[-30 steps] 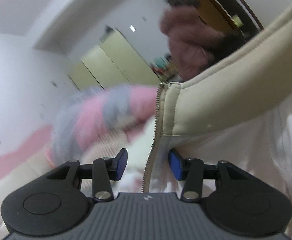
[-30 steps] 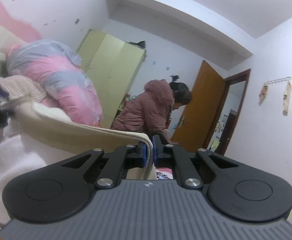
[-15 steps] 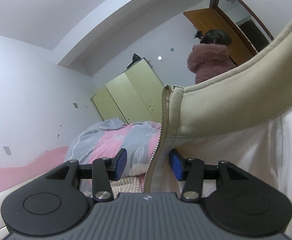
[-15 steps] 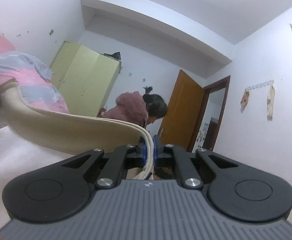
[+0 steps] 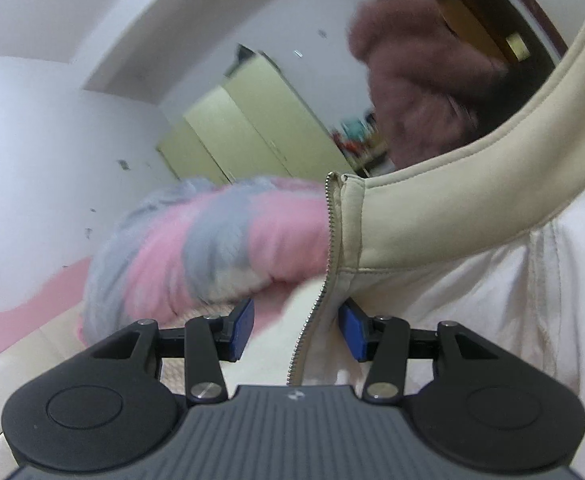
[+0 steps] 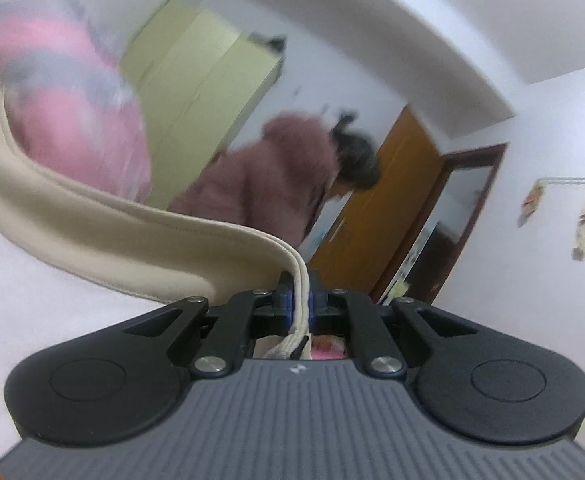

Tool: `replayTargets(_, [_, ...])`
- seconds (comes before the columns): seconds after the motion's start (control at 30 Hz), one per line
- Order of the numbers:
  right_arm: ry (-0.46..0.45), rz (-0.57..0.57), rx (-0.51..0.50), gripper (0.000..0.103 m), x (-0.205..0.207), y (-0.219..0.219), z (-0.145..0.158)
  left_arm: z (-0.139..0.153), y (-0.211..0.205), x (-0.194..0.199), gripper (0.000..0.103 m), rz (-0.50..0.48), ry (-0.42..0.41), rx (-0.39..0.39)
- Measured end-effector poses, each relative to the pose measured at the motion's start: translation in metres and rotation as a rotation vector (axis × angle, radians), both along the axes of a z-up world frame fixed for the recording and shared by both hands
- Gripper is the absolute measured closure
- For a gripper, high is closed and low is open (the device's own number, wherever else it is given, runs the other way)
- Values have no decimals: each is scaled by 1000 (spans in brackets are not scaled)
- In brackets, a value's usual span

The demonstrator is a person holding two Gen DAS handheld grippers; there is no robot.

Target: Fold clothes

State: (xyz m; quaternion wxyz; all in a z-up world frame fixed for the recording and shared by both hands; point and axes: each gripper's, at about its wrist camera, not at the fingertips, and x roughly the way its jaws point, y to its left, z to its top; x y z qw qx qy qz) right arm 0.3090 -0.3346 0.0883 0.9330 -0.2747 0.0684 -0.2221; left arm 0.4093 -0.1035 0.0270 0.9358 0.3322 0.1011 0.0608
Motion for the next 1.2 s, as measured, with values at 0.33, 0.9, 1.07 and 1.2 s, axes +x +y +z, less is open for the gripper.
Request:
replayTargets(0.33, [505,-23,256,92,101,-34,-142,-103,-14,30,37,-10,307,238])
replayTargets(0.9, [339,110,759,22,-90,-101,-27,-14,6,-43,13,-115,394,98])
replayTargets(1.07, [298,68,892,20,-190,-111,-27,31,28,-106,13,-192,388,-45])
replayTargets(1.2, [258,95,1134,20,-264,-97,-58,46,39,-180,11,-320,432,-165])
